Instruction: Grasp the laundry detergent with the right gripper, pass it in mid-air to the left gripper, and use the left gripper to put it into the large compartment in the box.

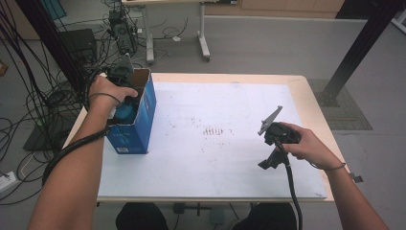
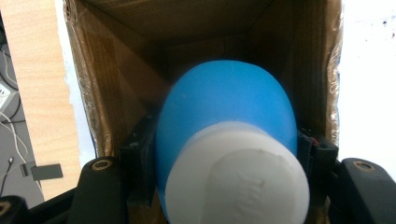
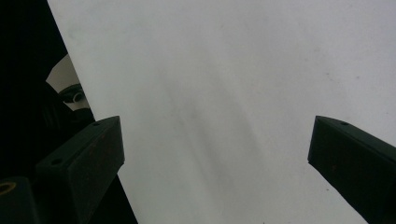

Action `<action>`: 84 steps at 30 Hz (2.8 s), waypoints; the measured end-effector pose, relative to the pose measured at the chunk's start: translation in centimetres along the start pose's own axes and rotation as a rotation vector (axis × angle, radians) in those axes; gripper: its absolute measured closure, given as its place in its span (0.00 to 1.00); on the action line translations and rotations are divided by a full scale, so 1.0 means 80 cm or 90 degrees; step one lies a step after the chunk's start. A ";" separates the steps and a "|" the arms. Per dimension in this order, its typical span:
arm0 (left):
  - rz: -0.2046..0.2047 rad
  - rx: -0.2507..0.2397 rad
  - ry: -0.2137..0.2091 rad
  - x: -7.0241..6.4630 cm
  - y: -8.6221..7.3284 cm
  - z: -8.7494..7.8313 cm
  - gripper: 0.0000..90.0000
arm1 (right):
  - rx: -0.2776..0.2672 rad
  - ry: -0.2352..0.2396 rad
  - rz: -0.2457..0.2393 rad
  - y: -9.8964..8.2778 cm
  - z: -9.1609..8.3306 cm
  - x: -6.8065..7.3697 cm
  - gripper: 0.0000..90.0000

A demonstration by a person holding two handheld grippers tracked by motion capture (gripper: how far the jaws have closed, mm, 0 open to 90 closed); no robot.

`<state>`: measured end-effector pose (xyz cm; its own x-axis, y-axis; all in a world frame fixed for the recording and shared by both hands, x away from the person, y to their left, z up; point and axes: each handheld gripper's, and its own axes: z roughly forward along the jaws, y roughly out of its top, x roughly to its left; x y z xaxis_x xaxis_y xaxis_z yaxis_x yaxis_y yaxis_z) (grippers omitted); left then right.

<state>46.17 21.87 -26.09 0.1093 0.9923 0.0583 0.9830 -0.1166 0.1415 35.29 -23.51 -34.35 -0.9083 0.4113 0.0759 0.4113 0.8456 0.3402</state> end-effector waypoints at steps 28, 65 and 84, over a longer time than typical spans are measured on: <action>-0.012 -0.004 -0.003 0.004 0.000 0.007 0.42 | 0.004 0.001 -0.001 0.001 0.002 -0.001 0.04; -0.027 -0.018 -0.010 0.008 -0.001 0.008 0.42 | 0.008 -0.001 0.001 0.001 0.002 -0.001 0.03; -0.029 -0.019 -0.007 0.007 -0.001 0.008 0.41 | 0.008 -0.002 0.003 0.002 0.001 -0.001 0.03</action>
<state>46.27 22.43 -26.72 0.0667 0.9970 0.0403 0.9822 -0.0727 0.1733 35.43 -23.40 -34.41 -0.9061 0.4165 0.0747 0.4168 0.8479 0.3276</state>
